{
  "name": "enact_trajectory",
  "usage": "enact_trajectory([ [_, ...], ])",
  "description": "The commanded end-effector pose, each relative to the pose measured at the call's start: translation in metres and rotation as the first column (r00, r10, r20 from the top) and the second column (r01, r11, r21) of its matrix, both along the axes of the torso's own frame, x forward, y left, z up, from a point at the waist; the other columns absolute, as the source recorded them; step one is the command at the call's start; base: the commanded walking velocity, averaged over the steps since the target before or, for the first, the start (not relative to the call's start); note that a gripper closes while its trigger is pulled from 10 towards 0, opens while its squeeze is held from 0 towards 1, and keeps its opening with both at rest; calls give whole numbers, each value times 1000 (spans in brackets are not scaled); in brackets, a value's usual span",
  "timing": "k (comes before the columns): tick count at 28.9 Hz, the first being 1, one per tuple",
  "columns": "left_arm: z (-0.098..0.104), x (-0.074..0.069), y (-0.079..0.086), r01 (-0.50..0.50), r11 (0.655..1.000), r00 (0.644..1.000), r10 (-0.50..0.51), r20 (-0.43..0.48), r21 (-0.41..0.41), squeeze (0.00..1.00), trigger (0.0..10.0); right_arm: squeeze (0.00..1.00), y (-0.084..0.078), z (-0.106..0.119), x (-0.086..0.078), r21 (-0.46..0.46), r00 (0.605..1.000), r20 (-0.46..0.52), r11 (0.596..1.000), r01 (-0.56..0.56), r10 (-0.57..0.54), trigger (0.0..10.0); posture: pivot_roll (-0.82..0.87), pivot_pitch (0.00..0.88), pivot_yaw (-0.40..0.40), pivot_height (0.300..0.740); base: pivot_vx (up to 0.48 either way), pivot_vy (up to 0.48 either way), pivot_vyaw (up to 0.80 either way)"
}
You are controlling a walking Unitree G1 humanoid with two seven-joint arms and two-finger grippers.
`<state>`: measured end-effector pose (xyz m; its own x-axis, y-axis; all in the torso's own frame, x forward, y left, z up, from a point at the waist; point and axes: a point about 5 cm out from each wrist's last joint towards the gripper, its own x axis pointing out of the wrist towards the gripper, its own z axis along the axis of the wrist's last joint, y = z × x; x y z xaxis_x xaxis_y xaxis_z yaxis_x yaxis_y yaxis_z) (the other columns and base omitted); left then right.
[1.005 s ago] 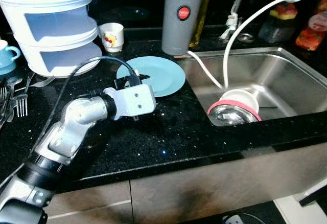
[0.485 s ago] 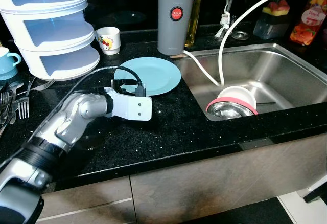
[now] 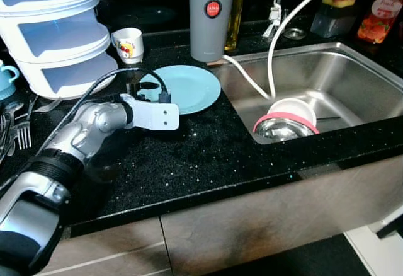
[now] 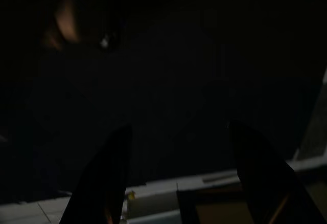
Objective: Kitchen organization
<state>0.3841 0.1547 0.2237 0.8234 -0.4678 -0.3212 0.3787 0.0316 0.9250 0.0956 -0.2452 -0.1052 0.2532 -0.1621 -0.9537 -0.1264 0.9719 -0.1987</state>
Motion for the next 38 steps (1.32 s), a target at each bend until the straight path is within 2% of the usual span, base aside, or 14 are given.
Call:
enact_trajectory([
  [1, -28, -2, 0, 1, 998, 996, 5, -92, 65, 0, 10000, 0, 0, -1, -7, 8, 1000, -15, 1000, -1, 1, 10000, -73, 129, 18, 740, 0, 0, 0],
  [4, -29, 0, -1, 7, 998, 996, -1, -94, 64, 0, 10000, 0, -6, -1, -13, -2, 1000, -28, 1000, -2, 2, 10000, -78, 146, 17, 740, 0, 0, 0],
  [10, -35, 2, -6, 21, 998, 992, -13, -122, 64, 0, 10000, 0, -3, -2, -13, -1, 999, -27, 1000, -18, 18, 10000, -81, 160, 14, 740, 0, 0, 0],
  [11, -39, 2, -5, 21, 997, 990, -10, -139, 79, 0, 3529, 0, -3, -2, -13, -1, 999, -26, 1000, -24, 24, 10000, -82, 162, 16, 740, 0, 0, 0],
  [12, -43, 1, -5, 21, 996, 988, -8, -155, 84, 0, 0, 0, -3, -2, -13, 0, 999, -24, 1000, -29, 29, 10000, -86, 165, 17, 740, 0, 0, 0],
  [31, -46, 6, -4, 11, 994, 990, 5, -143, 108, 0, 0, 0, -2, -2, -11, -1, 1000, -16, 1000, -16, 16, 10000, -96, 146, 25, 740, 0, 0, 0],
  [36, -40, 9, -4, 1, 996, 997, 6, -83, 89, 0, 0, 0, 1, -1, -6, 5, 1000, -4, 1000, -11, 11, 10000, -86, 132, 25, 740, 0, 0, 0],
  [38, -32, 9, -4, 4, 998, 999, -2, -36, 65, 0, 0, 0, 2, -1, -4, 9, 1000, 2, 1000, -11, 11, 10000, -80, 122, 22, 740, 0, 0, 0],
])
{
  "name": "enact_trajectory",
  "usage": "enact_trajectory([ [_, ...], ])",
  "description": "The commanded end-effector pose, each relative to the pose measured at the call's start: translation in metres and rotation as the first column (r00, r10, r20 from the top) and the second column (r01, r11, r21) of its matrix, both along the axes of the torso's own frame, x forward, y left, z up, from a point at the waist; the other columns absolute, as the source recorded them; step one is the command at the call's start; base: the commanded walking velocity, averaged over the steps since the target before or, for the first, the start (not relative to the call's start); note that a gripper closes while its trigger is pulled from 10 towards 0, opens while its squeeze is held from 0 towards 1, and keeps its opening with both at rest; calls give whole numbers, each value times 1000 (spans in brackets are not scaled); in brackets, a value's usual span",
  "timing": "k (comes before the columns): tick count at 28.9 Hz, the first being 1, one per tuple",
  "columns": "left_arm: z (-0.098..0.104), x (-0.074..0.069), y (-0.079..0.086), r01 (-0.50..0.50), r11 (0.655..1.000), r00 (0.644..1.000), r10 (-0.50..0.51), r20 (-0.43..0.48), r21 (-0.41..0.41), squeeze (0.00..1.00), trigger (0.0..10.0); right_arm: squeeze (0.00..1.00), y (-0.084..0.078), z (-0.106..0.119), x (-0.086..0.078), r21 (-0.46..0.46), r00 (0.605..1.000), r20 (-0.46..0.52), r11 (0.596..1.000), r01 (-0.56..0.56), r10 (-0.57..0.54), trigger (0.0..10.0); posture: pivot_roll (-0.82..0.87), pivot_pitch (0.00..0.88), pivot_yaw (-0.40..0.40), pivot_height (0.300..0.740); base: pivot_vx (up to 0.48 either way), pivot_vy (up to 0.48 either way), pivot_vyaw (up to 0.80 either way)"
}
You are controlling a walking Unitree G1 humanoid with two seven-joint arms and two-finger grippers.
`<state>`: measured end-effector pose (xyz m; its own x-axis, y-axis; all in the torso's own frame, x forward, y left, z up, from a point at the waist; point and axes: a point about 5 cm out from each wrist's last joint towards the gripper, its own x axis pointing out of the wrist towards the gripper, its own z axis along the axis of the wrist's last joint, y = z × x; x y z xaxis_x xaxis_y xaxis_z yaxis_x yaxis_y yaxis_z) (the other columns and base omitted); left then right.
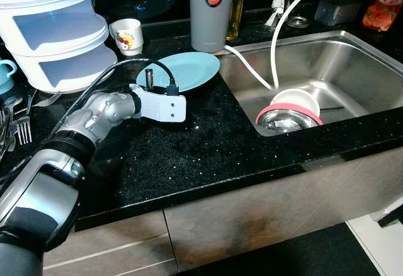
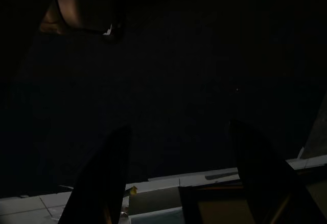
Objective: Kitchen organization
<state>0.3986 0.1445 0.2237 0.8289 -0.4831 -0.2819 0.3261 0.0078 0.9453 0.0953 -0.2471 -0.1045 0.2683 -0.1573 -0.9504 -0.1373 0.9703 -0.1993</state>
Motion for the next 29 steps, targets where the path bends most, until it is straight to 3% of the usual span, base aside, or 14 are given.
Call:
enact_trajectory([
  [1, -26, -5, 6, -18, 999, 998, 20, -65, 27, 0, 0, 0, 4, -2, -2, 9, 1000, -9, 1000, 1, -1, 10000, -70, 107, 19, 740, 0, 0, 0],
  [4, -1, -8, -2, 37, 995, 999, -35, 19, -90, 0, 0, 0, 6, -1, 3, 14, 1000, 5, 1000, -1, 1, 10000, -53, 89, 17, 740, 0, 0, 0],
  [9, 16, -12, -9, 78, 978, 995, -65, 71, -194, 0, 0, 0, 8, 0, 7, 19, 1000, 17, 1000, -1, 0, 10000, -44, 74, 17, 740, 0, 0, 0],
  [10, 29, -18, -19, 128, 944, 990, -100, 104, -305, 0, 0, 0, 10, 0, 11, 24, 1000, 27, 1000, 1, -2, 10000, -38, 63, 13, 740, 0, 0, 0],
  [11, 42, -26, -30, 182, 889, 982, -140, 130, -420, 0, 0, 0, 13, 1, 15, 28, 999, 36, 1000, 0, -1, 10000, -35, 56, 13, 740, 0, 0, 0],
  [12, 42, -26, -30, 182, 889, 982, -140, 130, -420, 0, 0, 0, 13, 1, 15, 28, 999, 36, 1000, 0, -1, 10000, -35, 56, 13, 740, 0, 0, 0],
  [14, 59, -43, -49, 267, 751, 963, -218, 155, -604, 0, 0, 0, 16, 1, 21, 36, 999, 50, 999, 0, -1, 10000, -32, 52, 11, 740, 0, 0, 0],
  [16, 64, -56, -63, 300, 643, 949, -278, 150, -705, 0, 0, 0, 16, 2, 22, 38, 999, 53, 999, -1, -1, 10000, -28, 44, 9, 740, 0, 0, 0],
  [17, 65, -59, -65, 303, 618, 946, -290, 147, -725, 0, 0, 0, 16, 2, 21, 38, 999, 53, 999, 0, -2, 10000, -28, 44, 9, 740, 0, 0, 0],
  [23, 67, -66, -70, 304, 567, 941, -303, 149, -765, 0, 0, 0, 14, 2, 20, 37, 999, 53, 999, 8, -10, 10000, -22, 36, 5, 740, 0, 0, 0],
  [25, 73, -71, -74, 301, 491, 934, -323, 151, -817, 0, 0, 0, 15, 2, 20, 40, 998, 54, 999, 14, -16, 10000, -16, 27, 5, 740, 0, 0, 0],
  [27, 73, -71, -74, 301, 491, 934, -323, 151, -817, 0, 0, 0, 15, 2, 20, 40, 998, 54, 999, 14, -16, 10000, -16, 27, 5, 740, 0, 0, 0],
  [28, 77, -72, -75, 295, 450, 933, -327, 151, -843, 0, 0, 0, 15, 2, 21, 41, 998, 54, 999, 18, -20, 10000, -15, 27, 6, 740, 0, 0, 0],
  [29, 77, -72, -75, 295, 450, 933, -327, 151, -843, 0, 0, 0, 15, 2, 21, 41, 998, 54, 999, 18, -20, 10000, -15, 27, 6, 740, 0, 0, 0],
])
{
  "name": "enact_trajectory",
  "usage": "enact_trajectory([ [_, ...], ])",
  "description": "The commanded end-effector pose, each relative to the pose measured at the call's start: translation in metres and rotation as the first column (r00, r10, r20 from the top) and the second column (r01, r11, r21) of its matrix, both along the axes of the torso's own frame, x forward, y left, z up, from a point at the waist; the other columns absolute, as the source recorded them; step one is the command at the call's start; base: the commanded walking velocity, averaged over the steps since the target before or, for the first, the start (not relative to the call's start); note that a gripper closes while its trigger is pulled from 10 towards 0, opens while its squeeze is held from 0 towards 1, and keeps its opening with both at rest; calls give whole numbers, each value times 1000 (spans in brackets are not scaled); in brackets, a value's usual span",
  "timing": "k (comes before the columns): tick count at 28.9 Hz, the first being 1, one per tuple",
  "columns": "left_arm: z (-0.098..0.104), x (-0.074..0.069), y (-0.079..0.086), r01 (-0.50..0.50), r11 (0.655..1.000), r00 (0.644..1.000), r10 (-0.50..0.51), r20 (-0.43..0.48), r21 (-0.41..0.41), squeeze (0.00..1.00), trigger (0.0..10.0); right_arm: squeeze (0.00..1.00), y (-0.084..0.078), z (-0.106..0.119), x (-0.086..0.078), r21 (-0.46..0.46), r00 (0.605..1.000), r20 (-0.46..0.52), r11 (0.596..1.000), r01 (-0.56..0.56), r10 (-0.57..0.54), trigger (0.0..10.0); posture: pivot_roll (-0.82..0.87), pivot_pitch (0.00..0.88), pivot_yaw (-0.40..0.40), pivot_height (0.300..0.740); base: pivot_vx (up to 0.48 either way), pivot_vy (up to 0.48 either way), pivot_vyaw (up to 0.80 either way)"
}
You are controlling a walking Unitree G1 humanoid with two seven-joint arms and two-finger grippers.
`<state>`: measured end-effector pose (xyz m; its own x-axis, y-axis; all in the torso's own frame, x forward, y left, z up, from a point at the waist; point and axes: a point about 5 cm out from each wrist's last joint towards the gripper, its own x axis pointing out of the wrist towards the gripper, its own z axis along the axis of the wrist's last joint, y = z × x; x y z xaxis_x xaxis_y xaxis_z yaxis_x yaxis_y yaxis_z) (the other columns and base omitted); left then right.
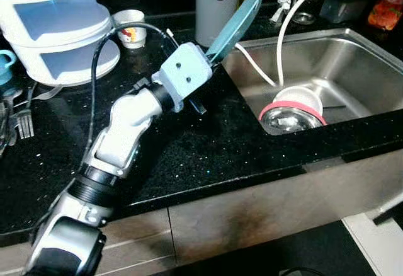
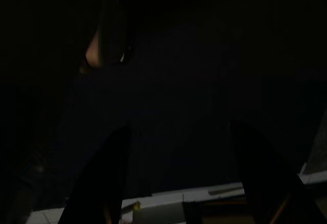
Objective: Kitchen organization
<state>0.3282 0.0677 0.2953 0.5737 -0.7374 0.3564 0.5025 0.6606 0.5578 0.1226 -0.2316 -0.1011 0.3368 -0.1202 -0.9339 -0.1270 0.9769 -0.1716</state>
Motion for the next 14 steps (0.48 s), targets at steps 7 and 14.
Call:
enact_trajectory([
  [7, 35, -21, -1, 162, 906, 969, -220, -109, -391, 0, 8510, 0, 4, -3, -6, 23, 999, -28, 999, 40, -40, 10000, -4, 21, 6, 740, 0, 0, -571],
  [14, 35, -27, -7, 195, 883, 956, -268, -118, -427, 0, 10000, 0, 5, -3, -5, 29, 999, -24, 999, 42, -42, 10000, 0, 17, 8, 740, 0, 0, -800],
])
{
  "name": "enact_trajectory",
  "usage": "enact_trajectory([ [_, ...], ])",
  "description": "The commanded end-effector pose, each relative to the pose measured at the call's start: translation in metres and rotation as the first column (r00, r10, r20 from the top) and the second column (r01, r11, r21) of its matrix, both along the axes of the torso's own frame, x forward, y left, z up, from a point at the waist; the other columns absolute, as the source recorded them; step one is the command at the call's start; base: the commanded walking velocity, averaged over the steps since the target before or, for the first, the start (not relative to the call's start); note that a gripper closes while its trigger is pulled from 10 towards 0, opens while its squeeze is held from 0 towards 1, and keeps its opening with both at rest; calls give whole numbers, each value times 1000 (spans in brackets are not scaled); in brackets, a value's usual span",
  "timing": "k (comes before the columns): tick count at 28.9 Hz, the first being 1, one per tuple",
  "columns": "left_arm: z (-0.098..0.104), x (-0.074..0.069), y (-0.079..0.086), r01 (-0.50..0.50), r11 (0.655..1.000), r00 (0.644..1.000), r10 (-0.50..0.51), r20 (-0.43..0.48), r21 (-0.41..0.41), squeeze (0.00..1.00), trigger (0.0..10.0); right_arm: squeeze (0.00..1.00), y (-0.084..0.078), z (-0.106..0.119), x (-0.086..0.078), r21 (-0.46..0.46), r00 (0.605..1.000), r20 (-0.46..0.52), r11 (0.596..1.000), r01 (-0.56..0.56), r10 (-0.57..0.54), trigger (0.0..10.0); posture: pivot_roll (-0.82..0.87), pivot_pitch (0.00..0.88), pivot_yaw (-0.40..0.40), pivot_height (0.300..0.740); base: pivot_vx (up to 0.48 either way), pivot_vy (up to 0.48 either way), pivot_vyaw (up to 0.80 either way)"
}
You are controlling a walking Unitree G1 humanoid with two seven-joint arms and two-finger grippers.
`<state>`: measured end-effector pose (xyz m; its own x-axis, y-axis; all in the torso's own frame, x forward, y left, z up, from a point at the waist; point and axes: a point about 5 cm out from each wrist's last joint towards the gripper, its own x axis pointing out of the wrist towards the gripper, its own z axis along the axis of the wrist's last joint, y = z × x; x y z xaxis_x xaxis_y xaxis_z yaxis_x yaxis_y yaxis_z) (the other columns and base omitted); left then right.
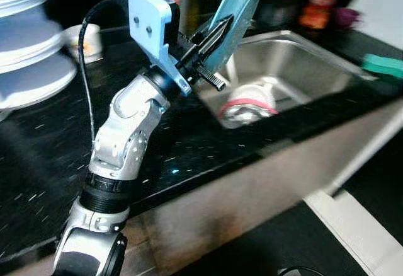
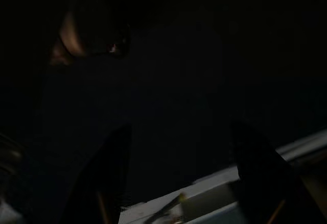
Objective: Kitchen organization
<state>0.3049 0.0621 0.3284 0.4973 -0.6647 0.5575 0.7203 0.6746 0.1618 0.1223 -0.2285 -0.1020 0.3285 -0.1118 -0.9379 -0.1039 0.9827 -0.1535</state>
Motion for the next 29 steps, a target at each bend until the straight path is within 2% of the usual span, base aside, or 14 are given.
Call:
enact_trajectory([
  [1, 2, -5, 0, 13, 1000, 1000, -13, -5, -13, 0, 10000, 0, 3, -2, -4, 14, 1000, -17, 1000, 16, -16, 10000, 2, 18, 8, 740, 0, 0, -800],
  [6, 2, -3, 5, -18, 1000, 1000, 17, -25, -22, 0, 10000, 0, 3, -2, -3, 15, 1000, -13, 1000, 17, -17, 10000, 2, 15, 7, 740, 0, 0, -798],
  [10, 0, 10, 21, -179, 984, 982, 177, -66, -22, 0, 10000, 0, 3, -1, -2, 16, 1000, -6, 1000, 17, -17, 10000, -4, 16, 8, 740, 0, 0, 0],
  [11, 0, 10, 21, -179, 984, 982, 177, -66, -22, 0, 10000, 0, 3, -1, -2, 16, 1000, -6, 1000, 17, -17, 10000, -4, 16, 8, 740, 0, 0, 0],
  [12, -3, 19, 29, -248, 969, 965, 245, -96, -22, 0, 10000, 0, 3, -1, -2, 18, 1000, -5, 1000, 19, -19, 10000, -4, 16, 8, 740, 0, 0, 0],
  [13, -3, 19, 29, -248, 969, 965, 245, -96, -22, 0, 10000, 0, 3, -1, -2, 18, 1000, -5, 1000, 19, -19, 10000, -4, 16, 8, 740, 0, 0, 0],
  [15, -4, 26, 38, -313, 950, 944, 308, -115, -18, 0, 10000, 0, 3, -1, -2, 21, 1000, -5, 1000, 22, -21, 10000, -7, 18, 9, 740, 0, 0, 0],
  [22, -10, 32, 44, -387, 922, 912, 383, -145, -1, 0, 10000, 0, 4, -1, -1, 38, 1000, 10, 999, 28, -28, 10000, -10, 23, 6, 740, 0, 0, 0],
  [29, -20, 29, 40, -379, 925, 911, 374, -173, 3, 0, 10000, 0, 3, -1, -1, 44, 999, 22, 999, 27, -28, 10000, -16, 28, -1, 740, 0, 0, 0],
])
